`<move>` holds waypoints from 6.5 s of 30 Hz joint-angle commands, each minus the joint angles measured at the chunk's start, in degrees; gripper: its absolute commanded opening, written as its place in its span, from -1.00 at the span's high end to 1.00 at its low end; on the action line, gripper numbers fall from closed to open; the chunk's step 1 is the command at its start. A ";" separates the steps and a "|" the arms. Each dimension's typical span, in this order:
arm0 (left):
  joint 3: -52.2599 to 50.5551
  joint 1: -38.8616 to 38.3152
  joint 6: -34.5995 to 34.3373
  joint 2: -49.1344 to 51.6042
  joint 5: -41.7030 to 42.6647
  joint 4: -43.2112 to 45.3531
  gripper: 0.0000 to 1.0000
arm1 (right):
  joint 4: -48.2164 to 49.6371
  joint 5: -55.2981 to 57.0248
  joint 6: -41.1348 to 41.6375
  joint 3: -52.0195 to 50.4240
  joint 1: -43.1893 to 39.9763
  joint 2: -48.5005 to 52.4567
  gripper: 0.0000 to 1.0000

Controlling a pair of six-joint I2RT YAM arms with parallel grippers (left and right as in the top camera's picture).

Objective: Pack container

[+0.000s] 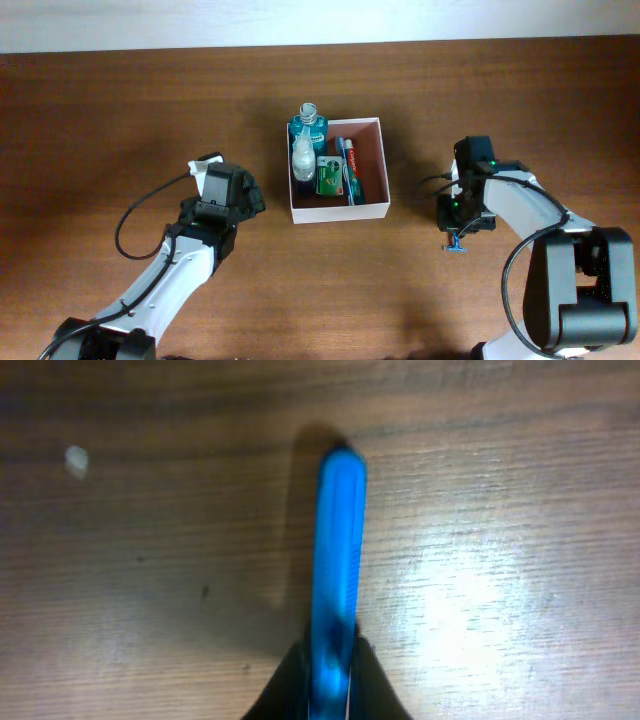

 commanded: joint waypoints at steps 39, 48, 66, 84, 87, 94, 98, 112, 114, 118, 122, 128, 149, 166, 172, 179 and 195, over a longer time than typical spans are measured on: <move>0.17 0.17 1.18 0.20 -1.03 -0.11 -0.99 | 2.71 4.48 6.29 -2.60 2.95 0.37 -0.08; 0.17 0.17 1.18 0.20 -1.03 -0.11 -0.99 | 2.84 3.48 6.29 -2.58 2.95 0.39 0.62; 0.17 0.17 1.18 0.20 -1.03 -0.11 -0.99 | 2.36 2.49 6.32 -1.81 2.95 0.39 0.92; 0.17 0.17 1.16 0.20 -1.03 -0.11 -0.99 | -13.03 -13.86 6.49 34.12 5.64 0.33 0.92; 0.17 0.17 1.18 0.20 -1.03 -0.11 -0.99 | -9.18 -13.75 6.49 34.69 8.74 0.35 0.92; 0.17 0.17 1.18 0.20 -1.03 -0.11 -0.99 | -0.44 -11.08 6.51 32.35 18.60 2.56 0.92; 0.17 0.17 1.18 0.22 -1.03 -0.11 -0.99 | 0.74 -5.38 6.54 32.28 22.97 4.20 0.92; 0.17 0.17 1.18 0.22 -1.03 -0.11 -0.99 | 1.20 -3.54 6.47 32.28 24.96 4.85 0.22; 0.17 0.17 1.16 0.20 -1.03 -0.11 -0.99 | 1.09 -3.08 6.47 32.28 24.83 4.68 0.11; 0.17 0.17 1.16 0.20 -1.03 -0.11 -0.99 | -1.33 -3.15 6.49 32.28 22.21 1.88 -0.11; 0.17 0.17 1.18 0.20 -1.03 -0.11 -0.99 | -5.97 -3.13 6.47 32.28 18.36 -3.69 -0.17; 0.17 0.17 1.18 0.22 -1.03 -0.13 -0.99 | -9.60 0.17 6.23 32.02 16.44 -17.73 -0.19; 0.17 0.17 1.18 0.20 -1.03 -0.13 -0.99 | -3.80 15.08 6.51 -2.54 23.58 -84.26 -0.97; 0.17 0.17 1.18 0.20 -1.03 -0.11 -0.99 | -4.28 17.35 6.51 -6.84 23.58 -84.96 -0.97; 0.17 0.17 1.16 0.20 -1.03 -0.11 -0.99 | -6.75 14.14 6.34 -6.84 23.58 -84.96 -0.98; 0.17 0.17 1.16 0.20 -1.03 -0.11 -0.99 | -12.96 18.71 6.29 -6.84 23.58 -84.96 -0.97; 0.17 0.17 1.18 0.20 -1.03 -0.11 -0.99 | -13.38 18.93 6.47 -10.32 22.69 -86.62 -0.97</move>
